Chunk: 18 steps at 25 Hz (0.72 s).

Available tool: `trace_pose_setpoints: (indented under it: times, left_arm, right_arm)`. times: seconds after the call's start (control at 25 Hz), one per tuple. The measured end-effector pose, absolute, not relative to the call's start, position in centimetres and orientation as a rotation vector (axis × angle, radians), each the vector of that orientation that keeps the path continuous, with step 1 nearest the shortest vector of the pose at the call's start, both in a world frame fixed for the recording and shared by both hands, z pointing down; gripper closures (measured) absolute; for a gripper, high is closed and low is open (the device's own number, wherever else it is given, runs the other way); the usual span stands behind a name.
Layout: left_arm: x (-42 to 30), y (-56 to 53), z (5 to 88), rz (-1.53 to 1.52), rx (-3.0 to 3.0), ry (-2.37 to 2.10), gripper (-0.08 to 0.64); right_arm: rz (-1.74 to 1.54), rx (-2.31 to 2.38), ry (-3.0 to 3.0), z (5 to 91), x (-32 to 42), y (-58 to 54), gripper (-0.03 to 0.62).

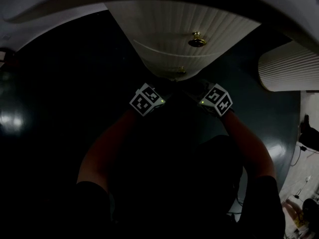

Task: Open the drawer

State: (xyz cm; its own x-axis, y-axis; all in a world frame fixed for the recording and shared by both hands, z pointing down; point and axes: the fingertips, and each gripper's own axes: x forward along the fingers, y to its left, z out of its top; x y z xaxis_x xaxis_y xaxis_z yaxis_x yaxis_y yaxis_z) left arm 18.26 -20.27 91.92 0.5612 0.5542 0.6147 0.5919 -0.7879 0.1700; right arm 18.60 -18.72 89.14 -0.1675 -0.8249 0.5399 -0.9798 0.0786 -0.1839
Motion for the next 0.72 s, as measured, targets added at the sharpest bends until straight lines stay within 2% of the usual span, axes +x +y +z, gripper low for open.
trace_pose_setpoints:
  times: [0.12,0.72]
  left_arm:
    - [18.7,-20.9,93.0,-1.098,-2.737,-0.957,0.393]
    - [18.9,-22.6,97.2,-1.280,-2.472,-0.881,0.393]
  right_arm:
    - [0.759,1.873,-2.052,89.3,20.0,-19.3,0.552]
    - [0.791,1.792,-1.998,94.1,20.3,-20.1,0.546]
